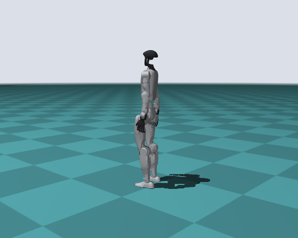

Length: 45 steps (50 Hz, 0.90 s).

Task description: Walk run

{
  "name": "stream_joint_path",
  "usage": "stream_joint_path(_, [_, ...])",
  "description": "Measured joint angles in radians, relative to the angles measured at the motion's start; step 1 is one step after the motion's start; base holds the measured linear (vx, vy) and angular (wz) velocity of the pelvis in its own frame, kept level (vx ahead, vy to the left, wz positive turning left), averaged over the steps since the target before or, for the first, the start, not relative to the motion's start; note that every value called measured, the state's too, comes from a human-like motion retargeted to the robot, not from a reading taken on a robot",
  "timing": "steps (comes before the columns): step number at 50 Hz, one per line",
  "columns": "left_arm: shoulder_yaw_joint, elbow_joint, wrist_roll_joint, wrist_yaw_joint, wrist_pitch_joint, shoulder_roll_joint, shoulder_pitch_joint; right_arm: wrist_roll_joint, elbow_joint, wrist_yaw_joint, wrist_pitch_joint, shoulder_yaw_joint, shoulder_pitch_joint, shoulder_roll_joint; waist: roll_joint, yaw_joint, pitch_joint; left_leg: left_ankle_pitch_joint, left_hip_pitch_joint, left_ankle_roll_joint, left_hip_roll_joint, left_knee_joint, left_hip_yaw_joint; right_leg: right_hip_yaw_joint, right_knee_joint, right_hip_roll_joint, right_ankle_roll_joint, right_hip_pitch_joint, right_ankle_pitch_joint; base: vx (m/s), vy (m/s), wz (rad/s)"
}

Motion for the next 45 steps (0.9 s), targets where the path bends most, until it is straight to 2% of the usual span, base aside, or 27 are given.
stream_joint_path(45, [-0.004,-0.001,0.012,-0.008,-0.003,-0.001,-0.005,-0.010,0.000,0.004,0.015,0.007,-0.004,0.002,0.004,-0.006,-0.001,-0.002,-0.024,0.000,-0.004,0.004,-0.005,0.001,0.003,-0.005,0.001,-0.027,0.004,0.00,0.00,0.00])
